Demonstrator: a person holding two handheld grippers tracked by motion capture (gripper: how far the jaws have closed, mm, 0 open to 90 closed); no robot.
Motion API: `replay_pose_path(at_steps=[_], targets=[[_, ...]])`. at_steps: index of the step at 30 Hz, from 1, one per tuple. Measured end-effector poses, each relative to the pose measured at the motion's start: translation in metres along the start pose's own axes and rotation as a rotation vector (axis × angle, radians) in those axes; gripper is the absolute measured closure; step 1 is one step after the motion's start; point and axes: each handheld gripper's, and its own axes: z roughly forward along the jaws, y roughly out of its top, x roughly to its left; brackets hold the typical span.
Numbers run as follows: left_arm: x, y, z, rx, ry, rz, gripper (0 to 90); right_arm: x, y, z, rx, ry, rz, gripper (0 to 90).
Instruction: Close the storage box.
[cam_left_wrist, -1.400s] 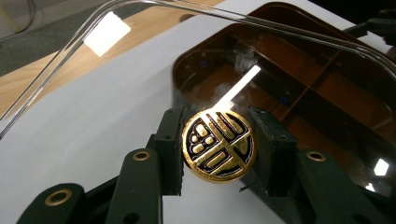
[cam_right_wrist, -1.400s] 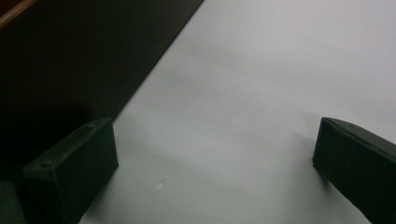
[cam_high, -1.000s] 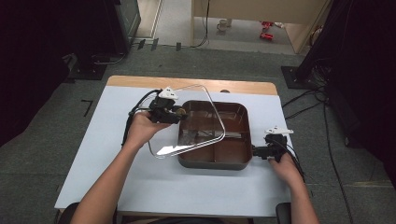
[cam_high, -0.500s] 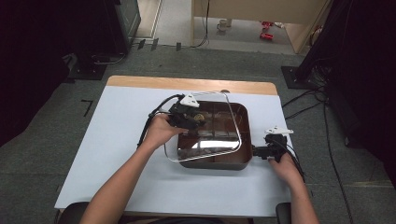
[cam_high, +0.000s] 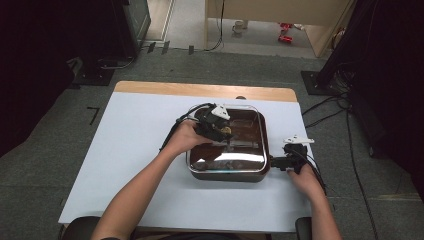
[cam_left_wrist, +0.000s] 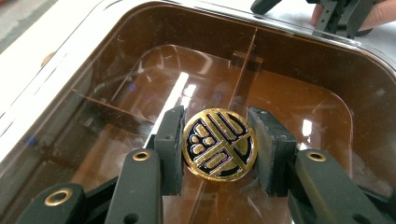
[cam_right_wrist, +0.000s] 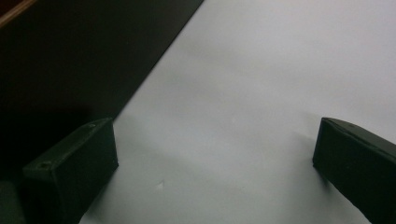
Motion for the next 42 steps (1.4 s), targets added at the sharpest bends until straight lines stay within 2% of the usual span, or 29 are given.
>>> replay_pose_path(at_steps=[4, 9, 13, 18, 20, 22, 26, 31, 36, 39, 42], targets=[[0.001, 0.001, 0.011, 0.022, -0.011, 0.011, 59.7, 0.000, 0.000, 0.000, 0.001, 0.000, -0.001, 0.0], [0.006, 0.002, 0.017, -0.003, -0.037, 0.007, 59.7, 0.000, 0.000, 0.000, 0.001, 0.000, -0.001, 0.0], [0.005, 0.003, 0.021, -0.006, -0.046, 0.024, 59.7, 0.000, 0.000, 0.000, 0.001, 0.000, -0.001, 0.0], [0.007, 0.003, 0.020, -0.002, -0.064, 0.005, 59.7, 0.000, 0.000, 0.000, 0.001, 0.000, -0.001, 0.0], [0.010, 0.002, 0.020, -0.007, -0.086, -0.013, 59.6, 0.000, 0.000, 0.000, 0.001, 0.000, -0.001, 0.0], [0.012, 0.003, 0.019, 0.001, -0.102, -0.014, 59.7, 0.000, 0.000, 0.000, 0.001, 0.000, -0.001, 0.0], [0.007, 0.005, 0.021, 0.030, -0.107, -0.005, 59.5, 0.000, 0.000, 0.000, 0.001, 0.000, -0.001, 0.0], [0.007, 0.002, 0.022, 0.004, -0.092, -0.027, 57.4, 0.000, 0.000, 0.000, 0.001, 0.000, -0.001, 0.0], [0.009, 0.001, 0.020, 0.009, -0.074, -0.056, 46.8, 0.000, 0.000, 0.000, 0.001, 0.000, -0.001, 0.0], [0.011, 0.000, 0.015, -0.002, -0.085, -0.073, 47.5, 0.000, 0.000, 0.000, 0.001, 0.000, 0.000, 0.0], [0.010, 0.001, 0.010, -0.013, -0.073, -0.082, 45.5, 0.000, 0.000, 0.000, 0.001, 0.001, -0.001, 0.0]])
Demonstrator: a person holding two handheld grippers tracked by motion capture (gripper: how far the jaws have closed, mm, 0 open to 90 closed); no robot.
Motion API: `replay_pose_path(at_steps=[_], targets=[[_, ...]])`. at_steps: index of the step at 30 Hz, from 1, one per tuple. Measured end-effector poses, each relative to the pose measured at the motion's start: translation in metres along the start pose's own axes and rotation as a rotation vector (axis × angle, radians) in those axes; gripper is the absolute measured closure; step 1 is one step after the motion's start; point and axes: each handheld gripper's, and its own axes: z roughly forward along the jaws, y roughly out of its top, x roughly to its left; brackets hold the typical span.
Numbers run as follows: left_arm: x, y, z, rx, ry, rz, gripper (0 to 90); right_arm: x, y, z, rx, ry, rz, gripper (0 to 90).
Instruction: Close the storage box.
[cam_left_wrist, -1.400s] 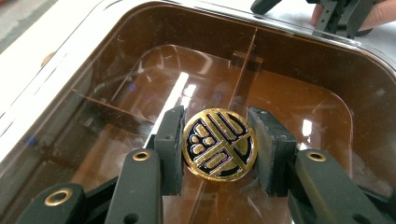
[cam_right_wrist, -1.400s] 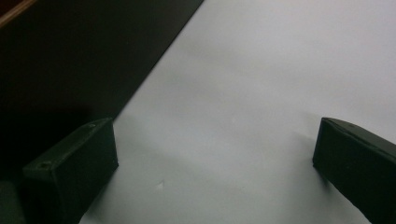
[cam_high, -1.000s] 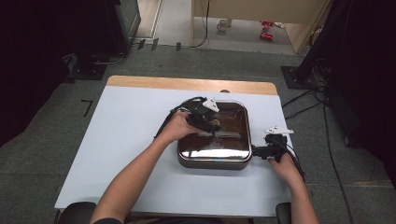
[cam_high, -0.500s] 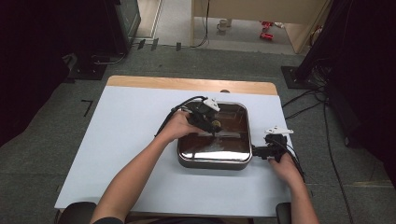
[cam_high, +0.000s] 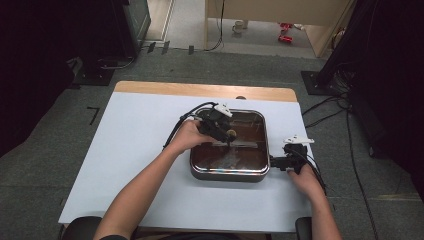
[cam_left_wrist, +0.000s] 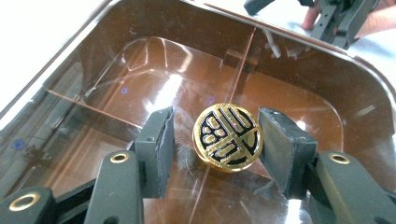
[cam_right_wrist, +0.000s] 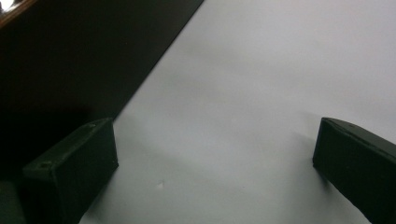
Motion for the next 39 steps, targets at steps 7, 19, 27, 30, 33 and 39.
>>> replay_pose_path(at_steps=[7, 19, 27, 30, 33, 39], targets=[[-0.005, -0.004, -0.019, -0.028, 0.050, 0.000, 34.5, 0.000, 0.000, 0.000, 0.000, 0.000, 0.000, 0.0], [-0.009, -0.031, -0.055, -0.078, 0.112, -0.101, 29.7, 0.000, 0.000, 0.000, -0.002, -0.001, 0.000, 0.0], [-0.013, -0.059, -0.080, -0.110, 0.154, -0.145, 29.5, 0.000, 0.000, 0.000, -0.001, 0.000, -0.002, 0.0], [-0.013, -0.070, -0.089, -0.124, 0.163, -0.166, 29.3, 0.000, 0.000, 0.000, 0.000, 0.000, -0.001, 0.0], [-0.013, -0.081, -0.097, -0.147, 0.177, -0.201, 28.9, 0.000, 0.000, 0.000, -0.001, 0.000, 0.000, 0.0], [-0.017, -0.099, -0.105, -0.145, 0.226, -0.235, 28.7, 0.000, 0.000, 0.000, 0.000, 0.000, 0.000, 0.0]])
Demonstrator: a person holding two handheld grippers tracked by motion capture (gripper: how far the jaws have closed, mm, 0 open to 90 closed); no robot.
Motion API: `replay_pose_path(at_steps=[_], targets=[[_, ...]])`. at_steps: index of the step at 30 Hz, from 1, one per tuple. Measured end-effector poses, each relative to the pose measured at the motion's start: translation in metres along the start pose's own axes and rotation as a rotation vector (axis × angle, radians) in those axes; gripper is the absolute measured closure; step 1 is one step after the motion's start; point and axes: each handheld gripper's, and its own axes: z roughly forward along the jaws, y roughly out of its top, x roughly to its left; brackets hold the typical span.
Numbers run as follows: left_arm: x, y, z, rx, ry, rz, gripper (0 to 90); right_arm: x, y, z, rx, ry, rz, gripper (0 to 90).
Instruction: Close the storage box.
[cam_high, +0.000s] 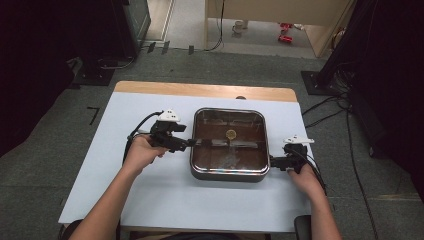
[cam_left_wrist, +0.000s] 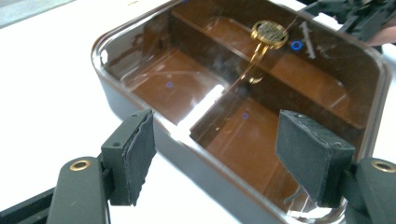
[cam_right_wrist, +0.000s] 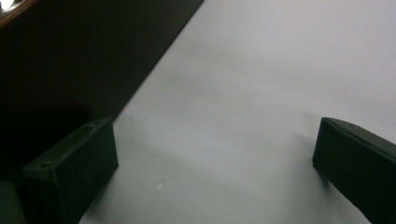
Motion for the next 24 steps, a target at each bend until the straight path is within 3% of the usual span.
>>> replay_pose_path(at_steps=[17, 21, 24], targets=[[-0.004, -0.046, -0.019, -0.009, 0.124, 0.006, 25.8, 0.000, 0.000, 0.000, -0.001, 0.000, 0.000, 0.0], [-0.006, -0.059, -0.020, -0.003, 0.157, 0.035, 24.7, 0.000, 0.000, 0.000, 0.000, 0.000, 0.000, 0.0], [-0.004, -0.069, -0.021, -0.026, 0.167, 0.025, 24.1, 0.000, 0.000, 0.000, 0.001, 0.000, 0.000, 0.0]])
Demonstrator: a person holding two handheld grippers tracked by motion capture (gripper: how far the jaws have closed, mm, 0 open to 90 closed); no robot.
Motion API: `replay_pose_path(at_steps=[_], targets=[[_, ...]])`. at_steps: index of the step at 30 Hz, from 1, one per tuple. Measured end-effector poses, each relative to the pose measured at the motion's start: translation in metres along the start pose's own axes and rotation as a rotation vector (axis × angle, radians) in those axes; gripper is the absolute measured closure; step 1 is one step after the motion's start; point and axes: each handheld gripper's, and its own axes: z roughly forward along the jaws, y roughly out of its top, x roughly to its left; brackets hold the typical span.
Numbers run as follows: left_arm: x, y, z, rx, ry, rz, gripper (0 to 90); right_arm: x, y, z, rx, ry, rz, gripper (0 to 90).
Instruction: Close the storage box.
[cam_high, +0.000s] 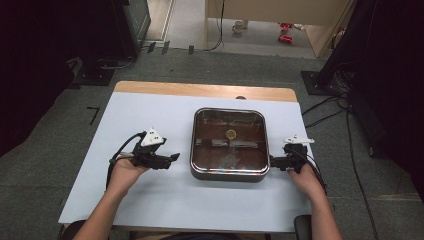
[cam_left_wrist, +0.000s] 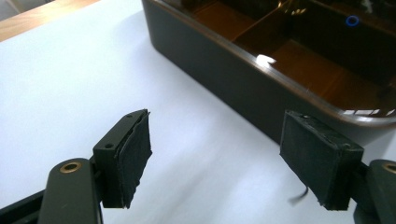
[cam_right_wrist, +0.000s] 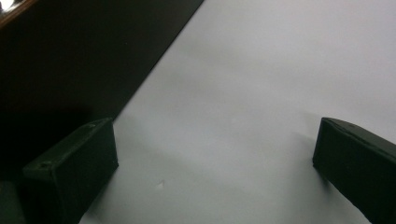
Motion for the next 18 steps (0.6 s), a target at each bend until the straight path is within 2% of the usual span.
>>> replay_pose_path(at_steps=[2, 4, 8, 18], targets=[[0.000, -0.007, 0.000, -0.014, 0.007, -0.011, 23.0, 0.000, 0.000, 0.000, 0.000, 0.000, 0.000, 0.0], [0.000, -0.014, 0.003, 0.001, 0.016, -0.031, 23.0, 0.000, 0.000, 0.000, 0.000, 0.000, 0.000, 0.0], [-0.005, -0.024, 0.006, 0.032, 0.015, -0.033, 23.1, 0.000, 0.000, 0.000, 0.000, 0.000, 0.000, 0.0], [-0.010, -0.038, 0.015, 0.091, 0.032, -0.075, 22.9, 0.000, 0.000, 0.000, 0.000, 0.000, 0.000, 0.0]])
